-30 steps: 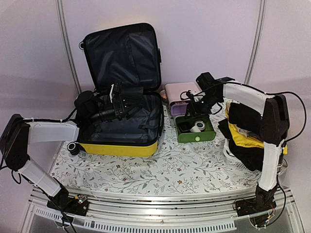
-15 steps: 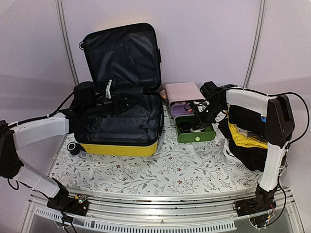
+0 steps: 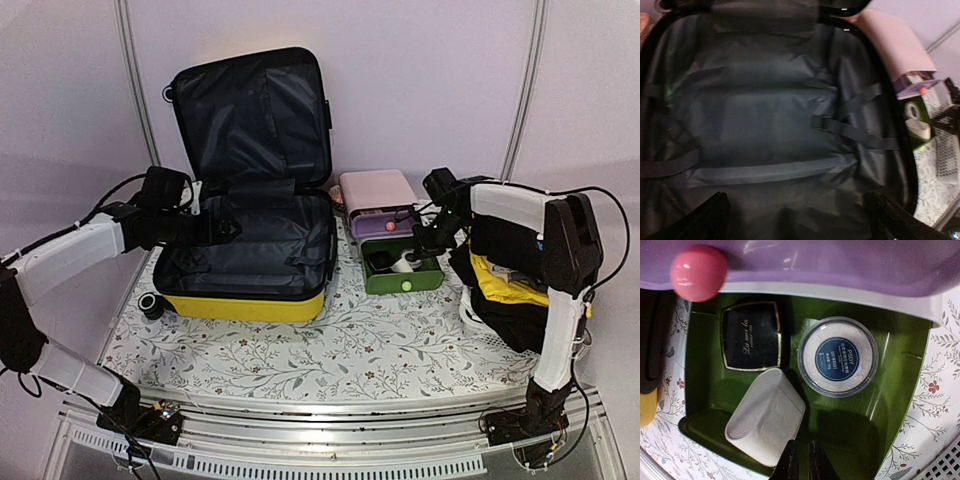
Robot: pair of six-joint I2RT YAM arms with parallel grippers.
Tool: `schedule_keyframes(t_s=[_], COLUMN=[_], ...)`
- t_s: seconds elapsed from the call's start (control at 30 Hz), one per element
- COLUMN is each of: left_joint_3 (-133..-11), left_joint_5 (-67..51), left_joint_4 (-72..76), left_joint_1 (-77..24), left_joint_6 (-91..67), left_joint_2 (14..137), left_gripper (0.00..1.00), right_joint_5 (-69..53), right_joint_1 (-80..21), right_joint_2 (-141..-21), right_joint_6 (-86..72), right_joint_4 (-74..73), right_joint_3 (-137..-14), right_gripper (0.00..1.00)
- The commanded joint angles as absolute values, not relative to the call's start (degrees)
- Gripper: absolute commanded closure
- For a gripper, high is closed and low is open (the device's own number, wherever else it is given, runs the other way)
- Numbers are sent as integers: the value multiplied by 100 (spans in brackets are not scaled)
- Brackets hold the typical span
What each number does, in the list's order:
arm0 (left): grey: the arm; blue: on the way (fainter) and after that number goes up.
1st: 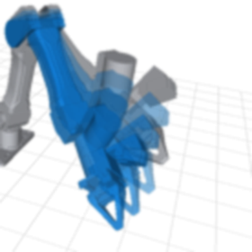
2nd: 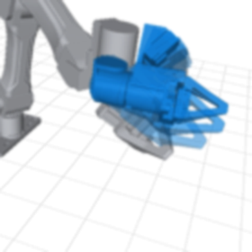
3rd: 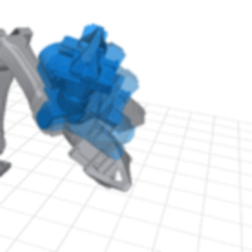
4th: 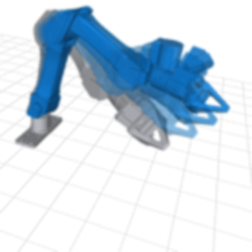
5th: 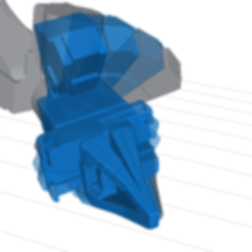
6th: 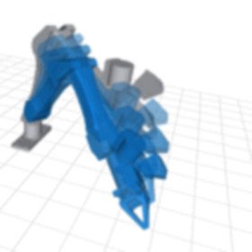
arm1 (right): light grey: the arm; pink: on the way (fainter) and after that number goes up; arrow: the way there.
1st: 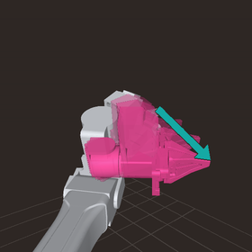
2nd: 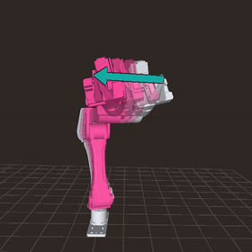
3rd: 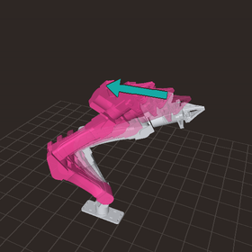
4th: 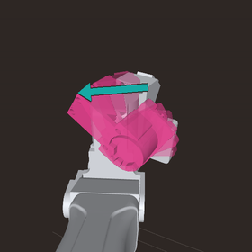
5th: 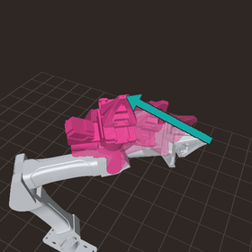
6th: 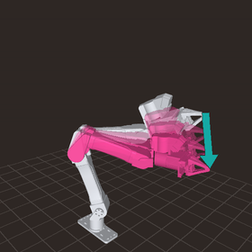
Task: Open, take out, and arrange the luggage
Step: Adjust the opened luggage at the center of the board.
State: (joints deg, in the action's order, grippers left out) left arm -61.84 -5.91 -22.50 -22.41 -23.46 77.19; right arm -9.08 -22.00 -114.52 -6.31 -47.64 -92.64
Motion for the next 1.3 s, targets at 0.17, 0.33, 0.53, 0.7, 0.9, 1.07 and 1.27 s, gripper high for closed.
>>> schedule_keyframes(t_s=[0.17, 0.33, 0.53, 0.7, 0.9, 1.07, 1.27], left_joint_3=[-6602, -7714, -8509, -9383, -9104, -8288, -8416], left_joint_5=[-1930, -1646, 56, 600, 125, 280, -338], left_joint_4=[-3082, -4549, -5288, -6336, -7425, -7508, -7574], left_joint_1=[-1495, -1521, -1521, -1511, -1542, -1359, -1313], left_joint_6=[-1189, -1362, -2212, -2744, -3059, -3260, -3204], left_joint_2=[8958, 10828, 11092, 11197, 10925, 10744, 11419], left_gripper=[13, 23, 13, 11, 16, 21, 66], right_joint_5=[-2840, -3467, -2727, -1776, -1389, -1424, -1638], right_joint_1=[-2360, -2459, -2525, -2515, -2458, -2361, -2319], right_joint_2=[-10410, -10734, -10513, -10339, -10644, -11071, -11624], right_joint_6=[160, -255, -898, -993, -1018, -1004, -896], right_joint_4=[-2880, -2765, -3375, -4183, -4802, -4972, -5336], right_joint_3=[-8707, -9207, -9265, -9107, -9465, -9735, -10146], right_gripper=[88, 87, 88, 87, 88, 89, 94])
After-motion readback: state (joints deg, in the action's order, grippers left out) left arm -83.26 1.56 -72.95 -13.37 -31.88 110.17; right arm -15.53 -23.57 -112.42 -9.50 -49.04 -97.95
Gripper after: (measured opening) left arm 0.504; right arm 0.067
